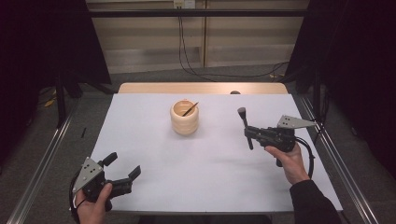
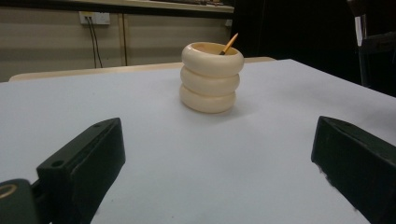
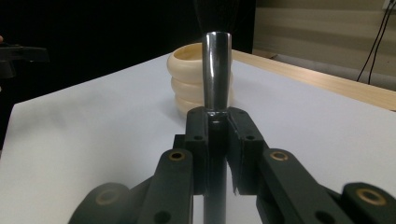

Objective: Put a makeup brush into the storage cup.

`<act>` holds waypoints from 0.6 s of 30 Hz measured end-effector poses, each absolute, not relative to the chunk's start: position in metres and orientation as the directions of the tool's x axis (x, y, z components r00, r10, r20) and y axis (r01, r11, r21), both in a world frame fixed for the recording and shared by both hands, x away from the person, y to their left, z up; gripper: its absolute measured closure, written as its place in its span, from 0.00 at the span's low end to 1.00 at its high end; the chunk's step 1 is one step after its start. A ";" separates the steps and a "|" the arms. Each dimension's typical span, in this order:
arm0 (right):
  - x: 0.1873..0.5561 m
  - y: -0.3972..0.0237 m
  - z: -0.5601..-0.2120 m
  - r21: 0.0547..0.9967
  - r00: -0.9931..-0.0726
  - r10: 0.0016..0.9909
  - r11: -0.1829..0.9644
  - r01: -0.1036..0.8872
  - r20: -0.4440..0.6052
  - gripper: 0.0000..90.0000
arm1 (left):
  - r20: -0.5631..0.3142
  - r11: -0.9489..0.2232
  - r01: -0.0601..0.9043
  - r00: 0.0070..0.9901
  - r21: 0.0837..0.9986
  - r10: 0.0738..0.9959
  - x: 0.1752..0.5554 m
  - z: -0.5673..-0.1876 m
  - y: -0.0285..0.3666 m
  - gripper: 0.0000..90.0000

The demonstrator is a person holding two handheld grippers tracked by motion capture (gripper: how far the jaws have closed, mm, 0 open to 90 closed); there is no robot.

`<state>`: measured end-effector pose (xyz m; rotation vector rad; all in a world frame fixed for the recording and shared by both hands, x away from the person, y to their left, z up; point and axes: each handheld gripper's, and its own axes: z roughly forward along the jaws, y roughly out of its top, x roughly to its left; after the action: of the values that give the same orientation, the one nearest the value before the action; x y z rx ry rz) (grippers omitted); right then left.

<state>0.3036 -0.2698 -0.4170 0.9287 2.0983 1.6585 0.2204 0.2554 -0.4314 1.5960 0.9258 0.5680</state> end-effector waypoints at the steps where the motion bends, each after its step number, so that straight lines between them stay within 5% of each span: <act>1: 0.304 -0.269 -0.417 0.948 -0.742 0.653 0.117 0.297 0.152 0.88 | -0.121 -0.037 0.262 0.562 0.964 0.818 0.220 -0.431 0.255 0.02; 18: 0.299 -0.258 -0.413 0.952 -0.773 0.618 0.126 0.279 0.145 0.88 | -0.131 -0.028 0.251 0.594 0.968 0.794 0.219 -0.430 0.245 0.02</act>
<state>0.2992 -0.2579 -0.4133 0.8779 2.1222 1.6910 0.2192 0.2447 -0.4303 1.5839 0.9007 0.5458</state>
